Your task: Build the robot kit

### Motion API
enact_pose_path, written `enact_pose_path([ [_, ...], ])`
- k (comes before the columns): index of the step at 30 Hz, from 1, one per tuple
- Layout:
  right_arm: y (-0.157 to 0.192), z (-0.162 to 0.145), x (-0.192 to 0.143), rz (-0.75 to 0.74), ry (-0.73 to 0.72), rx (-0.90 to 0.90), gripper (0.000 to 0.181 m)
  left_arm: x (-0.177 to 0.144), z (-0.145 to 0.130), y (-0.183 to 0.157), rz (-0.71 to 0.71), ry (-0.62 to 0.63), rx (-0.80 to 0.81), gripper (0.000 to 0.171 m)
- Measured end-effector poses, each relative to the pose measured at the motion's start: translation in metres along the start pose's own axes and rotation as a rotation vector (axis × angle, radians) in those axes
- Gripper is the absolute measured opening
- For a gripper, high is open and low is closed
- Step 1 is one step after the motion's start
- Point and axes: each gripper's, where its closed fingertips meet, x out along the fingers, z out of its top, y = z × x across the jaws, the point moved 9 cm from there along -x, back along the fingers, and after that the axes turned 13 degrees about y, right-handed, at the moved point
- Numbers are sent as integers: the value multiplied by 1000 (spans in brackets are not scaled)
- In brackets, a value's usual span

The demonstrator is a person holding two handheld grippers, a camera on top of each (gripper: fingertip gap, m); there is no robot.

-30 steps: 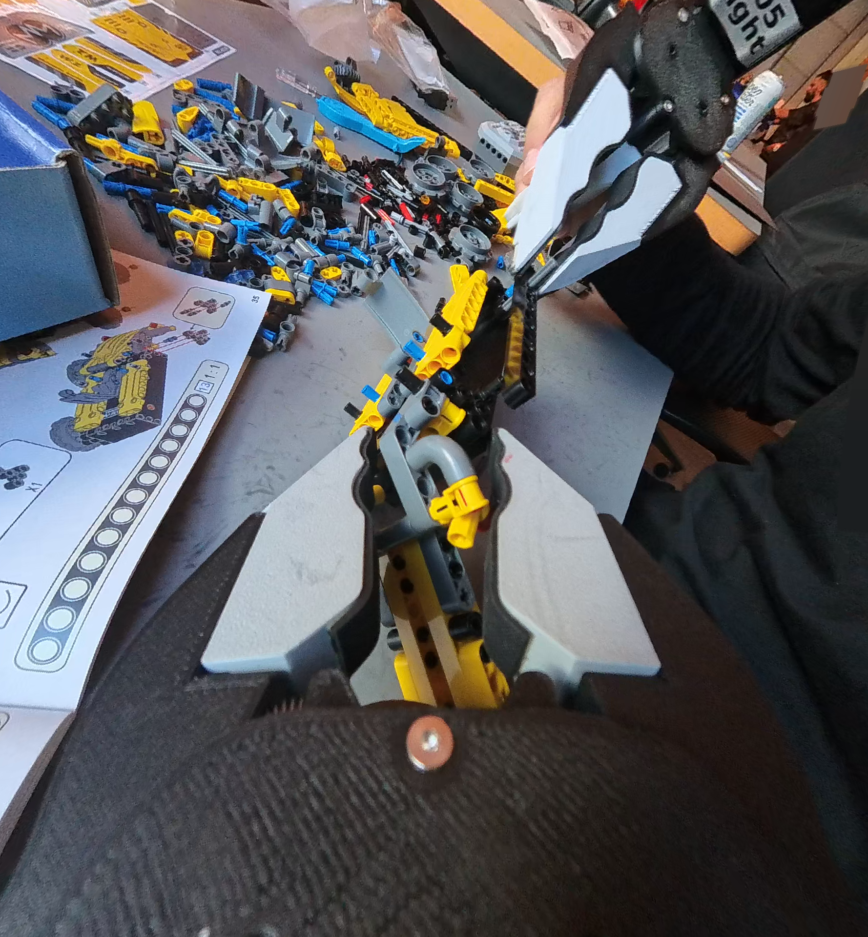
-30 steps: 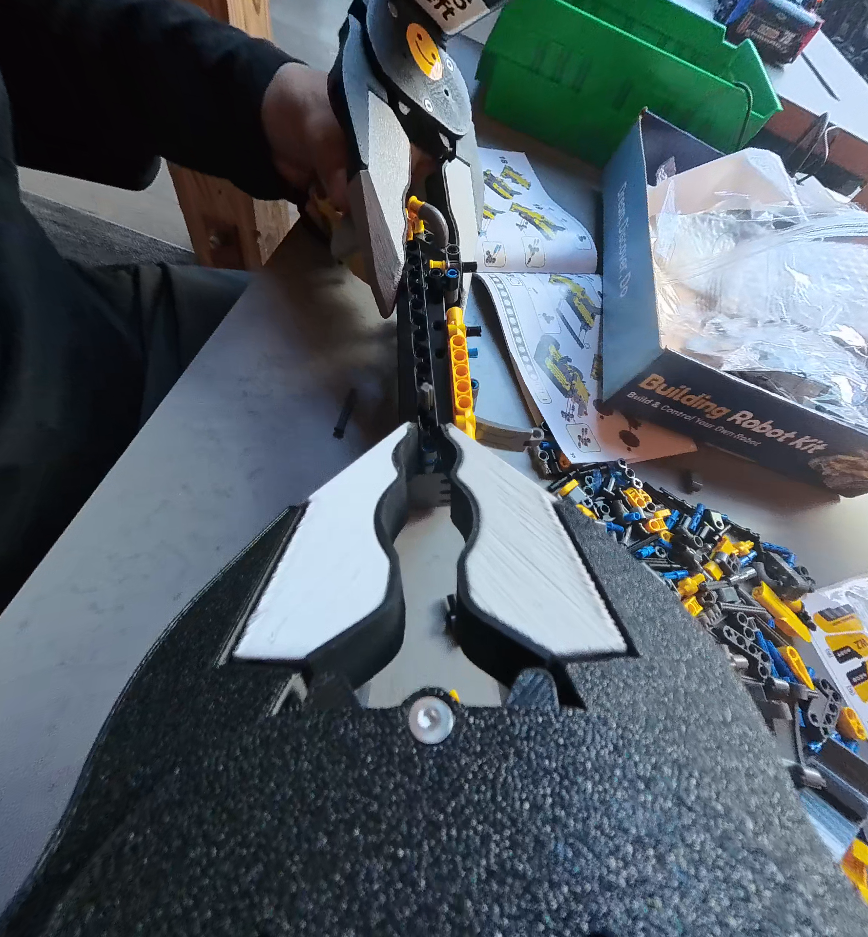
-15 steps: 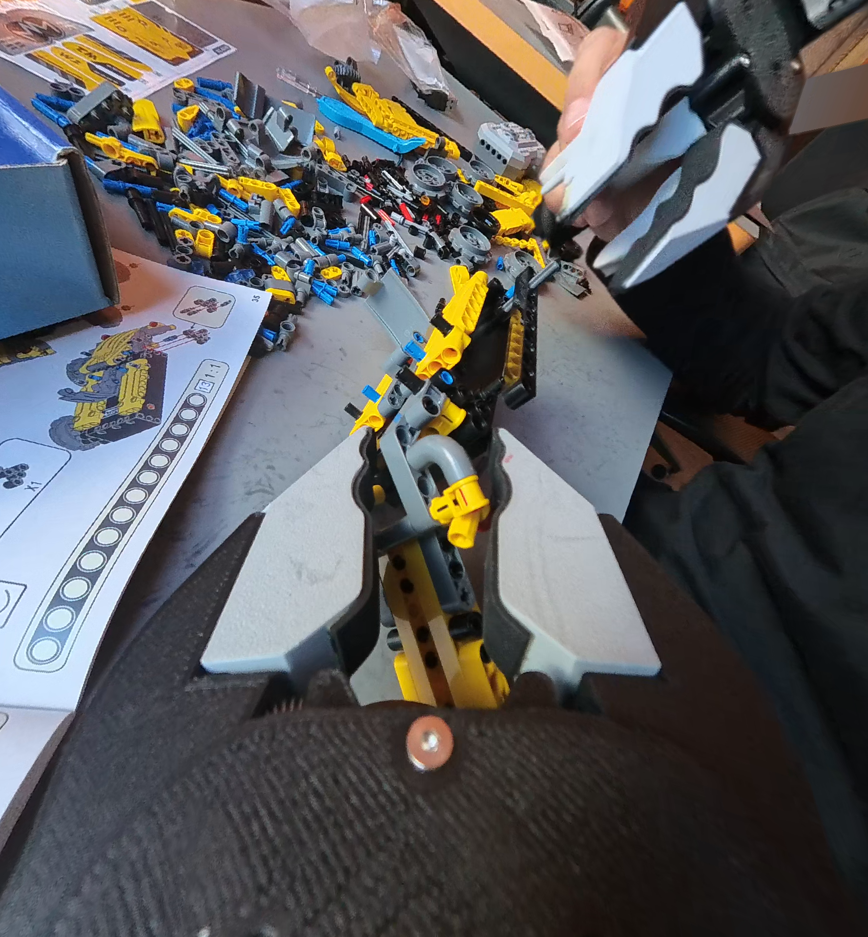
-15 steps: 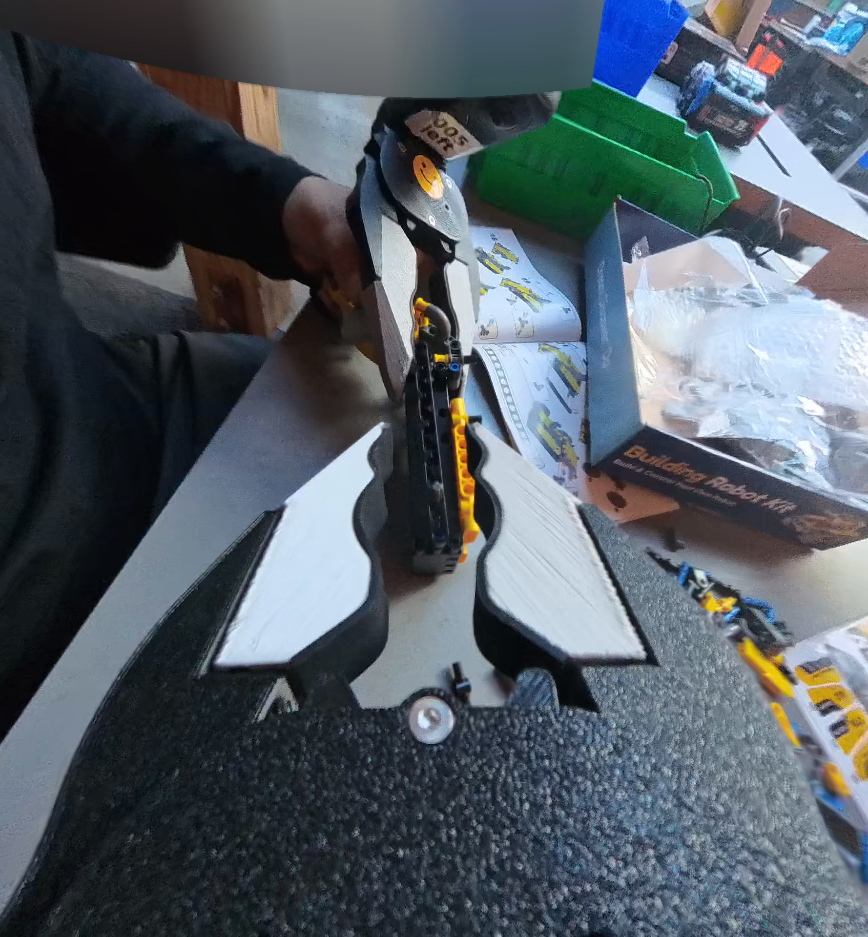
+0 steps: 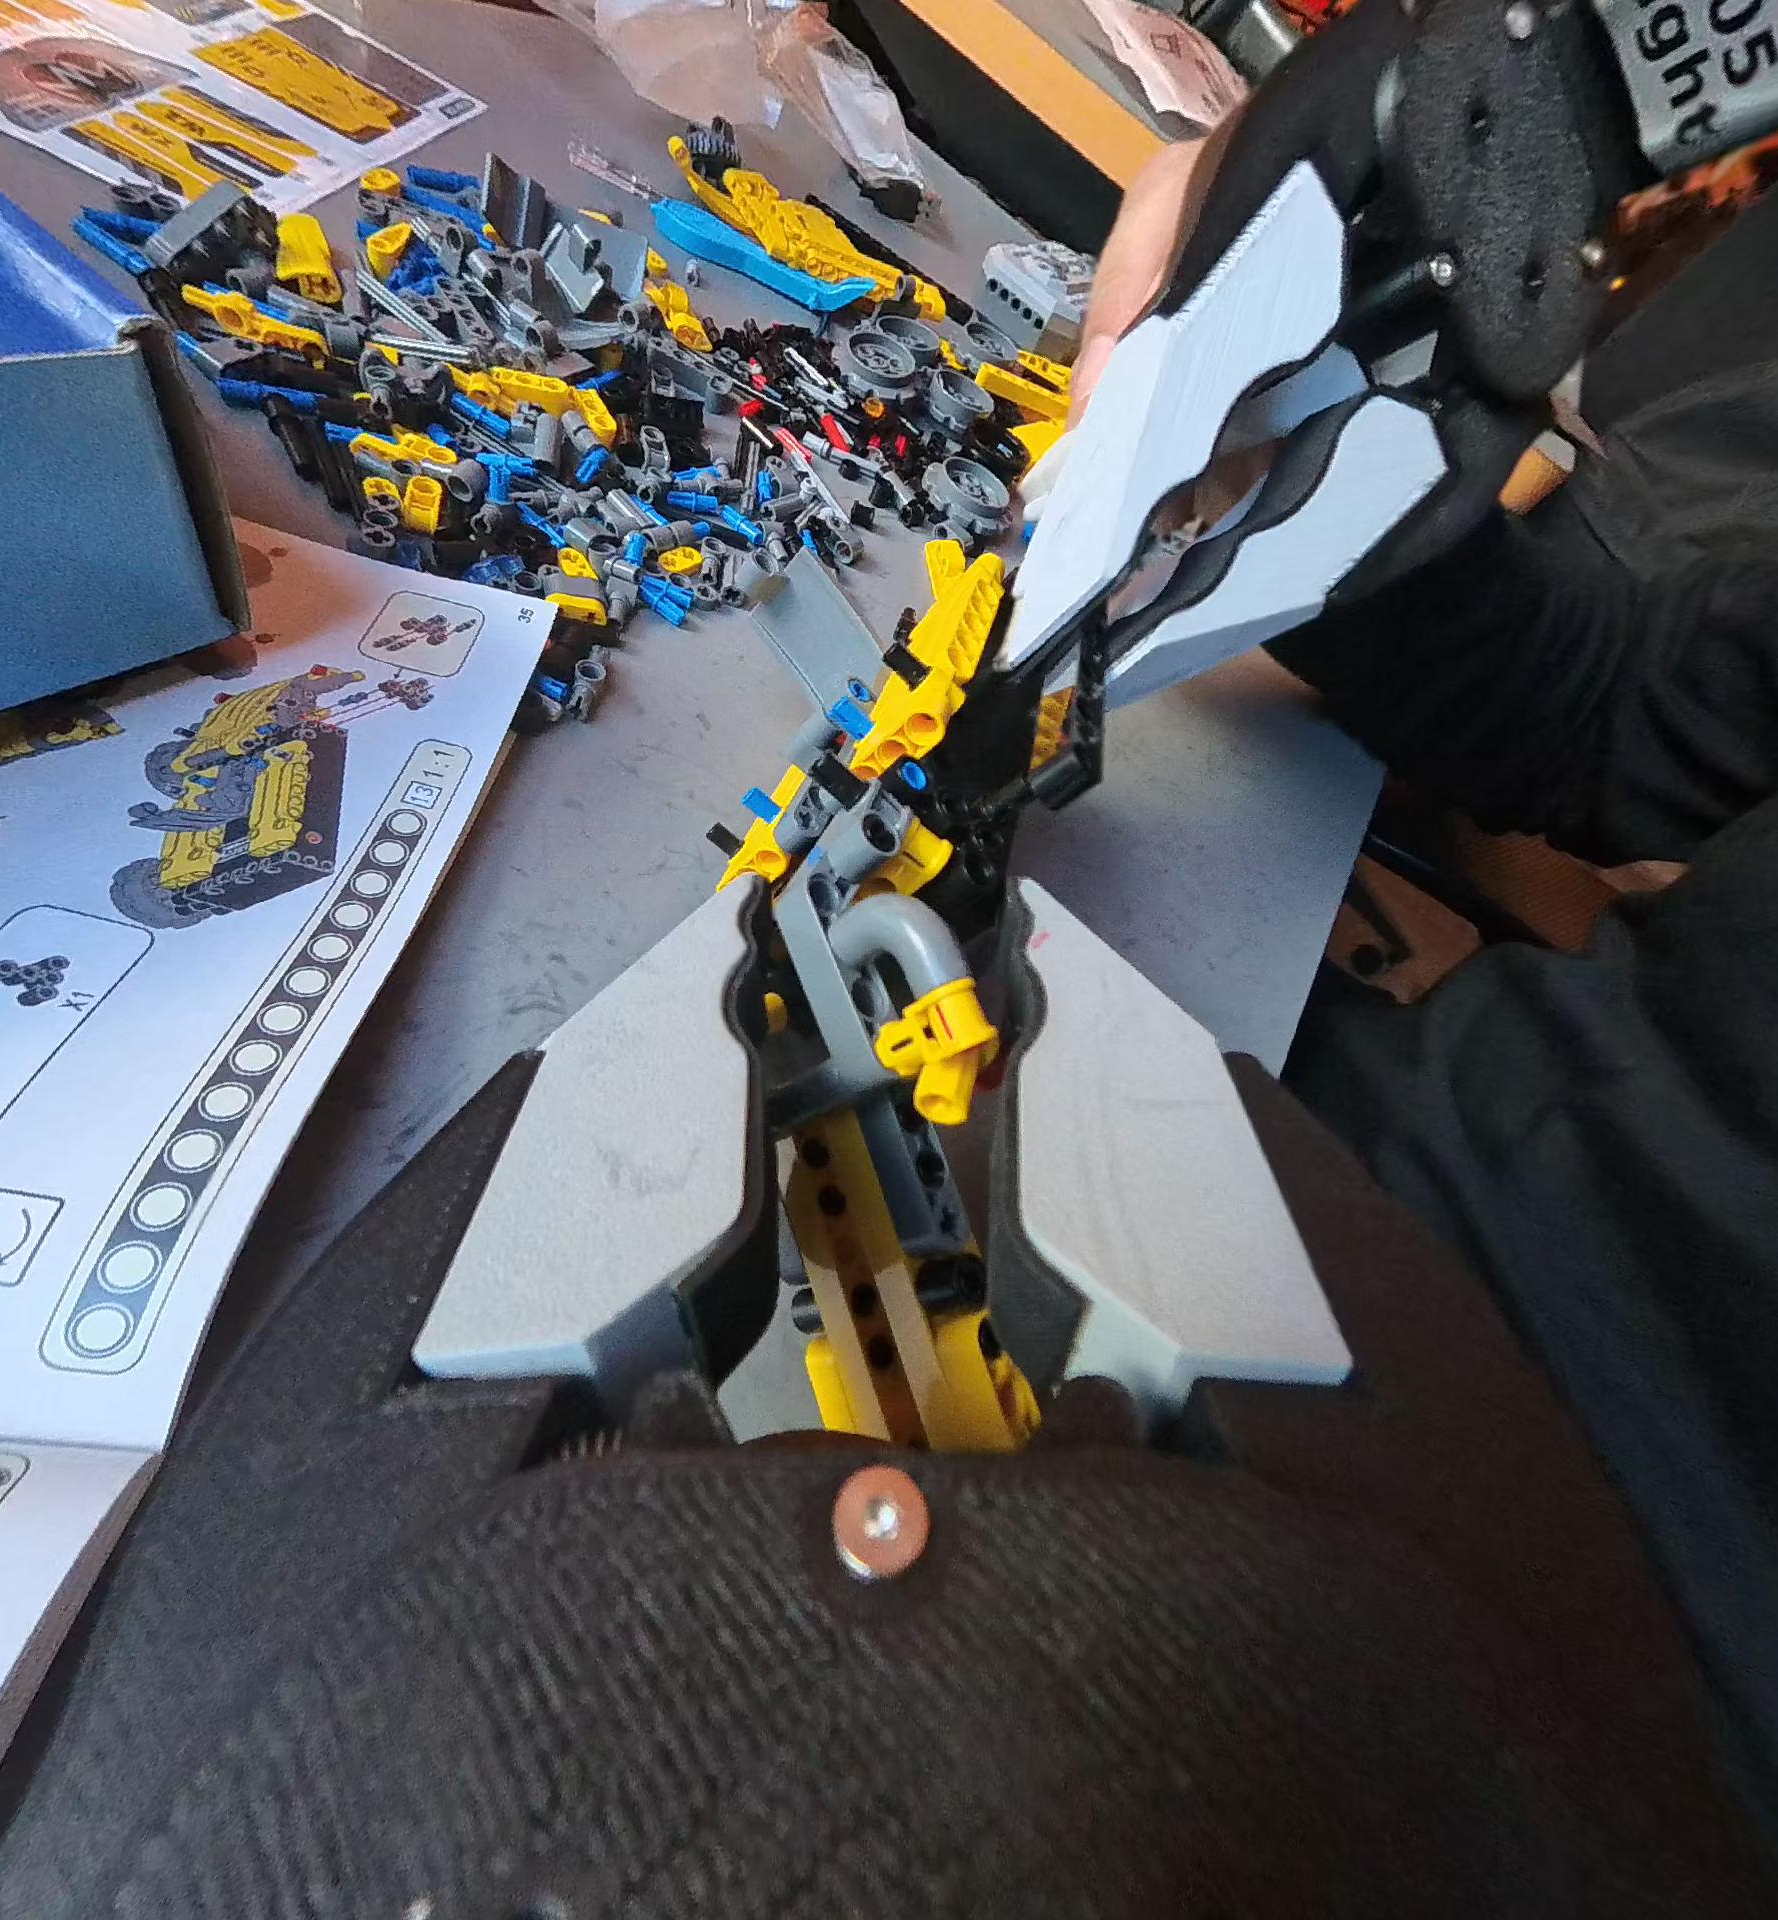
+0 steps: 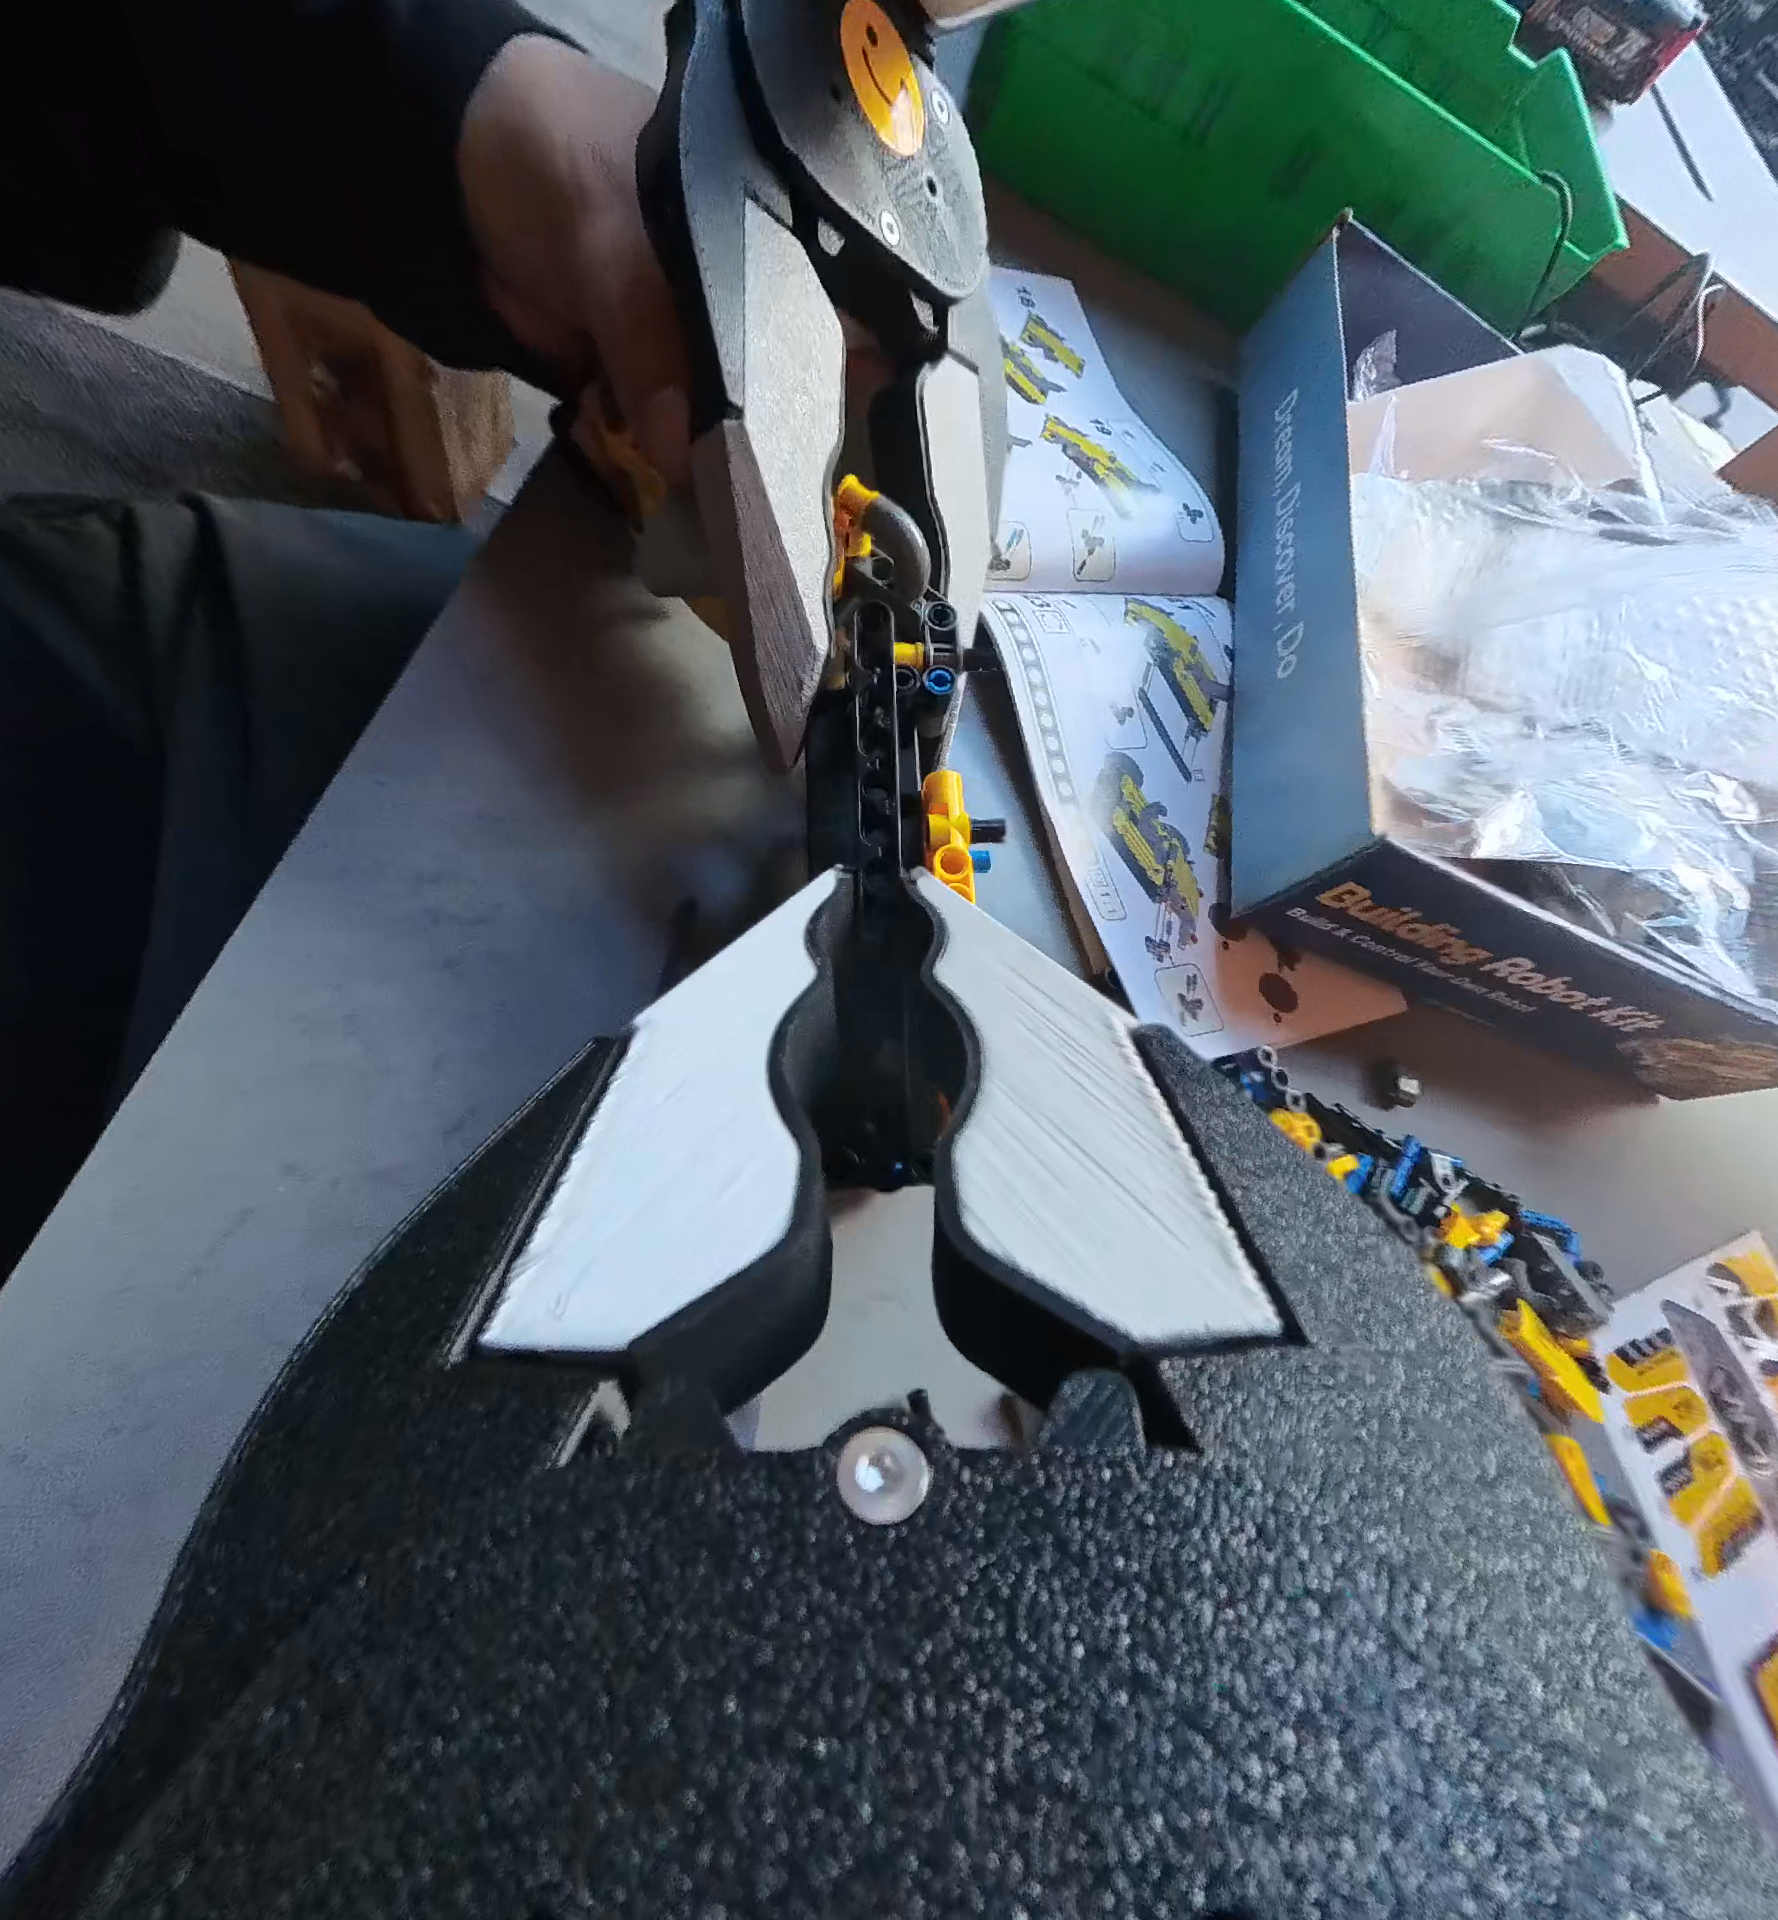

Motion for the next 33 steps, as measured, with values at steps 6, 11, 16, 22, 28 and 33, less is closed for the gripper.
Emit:
enact_pose_path([
  [6,-1,-6,1,52,-76,44,7,0,-1,-3,12,6,15,39],
  [11,-2,-8,2,77,-107,67,7,-2,-2,-5,26,11,21,37],
  [16,-4,-9,2,84,-124,83,8,-22,-2,-6,105,0,40,43],
  [22,-5,-10,2,86,-132,92,7,-61,5,-28,187,-86,103,46],
  [28,-4,-10,3,95,-146,90,7,-30,4,-72,257,113,318,31],
  [33,-2,-12,2,82,-163,71,7,7,-4,-73,418,227,457,22],
])
